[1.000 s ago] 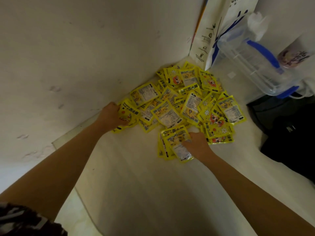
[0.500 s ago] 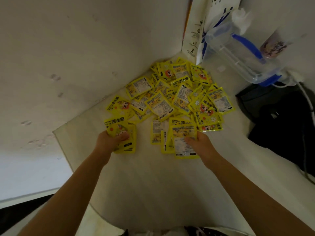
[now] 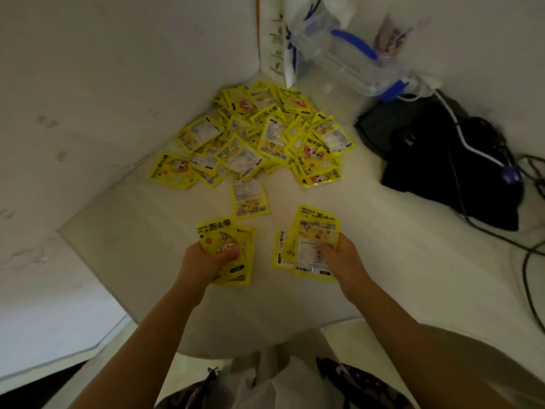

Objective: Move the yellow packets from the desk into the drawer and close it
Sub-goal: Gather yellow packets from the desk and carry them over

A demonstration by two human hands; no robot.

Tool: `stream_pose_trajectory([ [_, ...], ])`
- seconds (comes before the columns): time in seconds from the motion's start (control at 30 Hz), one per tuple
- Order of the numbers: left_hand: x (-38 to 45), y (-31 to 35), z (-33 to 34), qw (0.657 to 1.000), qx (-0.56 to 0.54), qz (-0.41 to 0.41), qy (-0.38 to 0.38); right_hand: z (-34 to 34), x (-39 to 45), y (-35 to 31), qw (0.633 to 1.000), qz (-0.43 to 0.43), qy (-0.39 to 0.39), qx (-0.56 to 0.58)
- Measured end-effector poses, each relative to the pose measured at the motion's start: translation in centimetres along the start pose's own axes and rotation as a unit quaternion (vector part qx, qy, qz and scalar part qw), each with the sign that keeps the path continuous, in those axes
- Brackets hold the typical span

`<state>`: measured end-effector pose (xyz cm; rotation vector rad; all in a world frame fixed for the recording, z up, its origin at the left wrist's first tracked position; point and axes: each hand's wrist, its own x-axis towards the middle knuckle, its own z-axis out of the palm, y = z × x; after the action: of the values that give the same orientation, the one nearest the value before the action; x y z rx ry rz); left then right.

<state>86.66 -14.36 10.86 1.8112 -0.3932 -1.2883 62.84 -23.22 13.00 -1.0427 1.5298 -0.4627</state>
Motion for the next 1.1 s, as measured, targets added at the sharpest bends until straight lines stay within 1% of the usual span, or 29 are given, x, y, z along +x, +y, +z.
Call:
stream_pose_trajectory([
  [0.13, -2.2, -2.3, -1.1, 0.999, 0.026, -0.002, -0.046, 0.6, -4.1, 3.1, 0.997, 0.008, 0.067, 0.030],
  [0.3, -4.6, -4.4, -2.3, 0.991, 0.076, -0.009, -0.113, 1.4, -9.2, 7.6, 0.984, 0.055, 0.149, 0.085],
  [0.47, -6.8, -5.5, -1.3, 0.978, 0.128, 0.028, -0.161, 0.7, -14.7, 10.0, 0.965, 0.049, 0.210, 0.147],
  [0.63, -9.1, -6.6, 2.0, 0.959, 0.178, 0.038, -0.216, -1.1, -19.5, 13.8, 0.945, 0.069, 0.260, 0.188],
  [0.83, -13.0, -9.2, 7.5, 0.936, 0.221, 0.047, -0.269, -3.9, -25.3, 19.2, 0.908, 0.108, 0.315, 0.252],
  [0.97, -17.5, -12.6, 11.2, 0.915, 0.253, 0.043, -0.313, -6.3, -30.0, 23.9, 0.880, 0.129, 0.361, 0.279],
  [1.1, -22.5, -16.3, 14.5, 0.902, 0.269, 0.031, -0.336, -9.0, -34.5, 28.7, 0.856, 0.151, 0.398, 0.293],
])
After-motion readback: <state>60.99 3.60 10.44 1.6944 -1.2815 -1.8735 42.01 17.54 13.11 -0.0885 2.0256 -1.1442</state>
